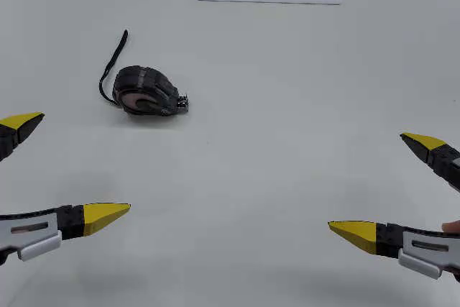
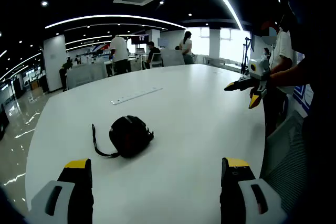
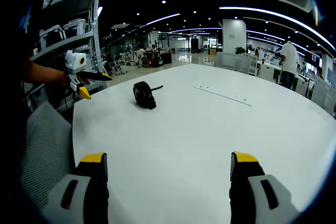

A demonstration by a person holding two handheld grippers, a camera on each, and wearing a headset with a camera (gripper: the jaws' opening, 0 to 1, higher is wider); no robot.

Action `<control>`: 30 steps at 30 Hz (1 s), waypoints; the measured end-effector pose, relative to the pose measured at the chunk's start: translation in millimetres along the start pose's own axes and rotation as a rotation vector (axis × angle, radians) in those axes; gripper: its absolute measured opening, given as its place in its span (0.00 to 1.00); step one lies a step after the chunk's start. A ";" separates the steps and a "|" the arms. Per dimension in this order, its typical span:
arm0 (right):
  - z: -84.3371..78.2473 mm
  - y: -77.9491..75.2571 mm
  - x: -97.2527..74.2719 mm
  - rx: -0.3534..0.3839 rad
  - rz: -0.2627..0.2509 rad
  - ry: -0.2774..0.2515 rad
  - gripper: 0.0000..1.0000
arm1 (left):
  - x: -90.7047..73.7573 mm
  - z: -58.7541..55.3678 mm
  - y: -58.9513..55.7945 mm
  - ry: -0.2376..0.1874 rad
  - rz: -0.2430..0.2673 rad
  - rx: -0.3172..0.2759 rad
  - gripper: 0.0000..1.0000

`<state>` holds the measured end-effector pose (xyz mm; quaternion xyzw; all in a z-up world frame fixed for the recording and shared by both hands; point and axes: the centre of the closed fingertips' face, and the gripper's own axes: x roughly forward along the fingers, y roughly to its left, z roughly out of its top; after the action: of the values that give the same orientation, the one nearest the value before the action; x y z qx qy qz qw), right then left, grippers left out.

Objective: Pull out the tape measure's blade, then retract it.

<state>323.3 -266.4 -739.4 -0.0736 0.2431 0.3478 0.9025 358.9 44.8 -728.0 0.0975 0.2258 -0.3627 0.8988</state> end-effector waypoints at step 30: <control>-3.4 2.8 0.3 -0.026 0.028 0.036 0.97 | 6.8 6.1 -9.8 0.014 -0.036 0.016 1.00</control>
<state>320.3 -265.1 -742.4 -0.0882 0.2556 0.3619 0.8921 358.4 31.5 -726.0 0.1030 0.2308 -0.3801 0.8898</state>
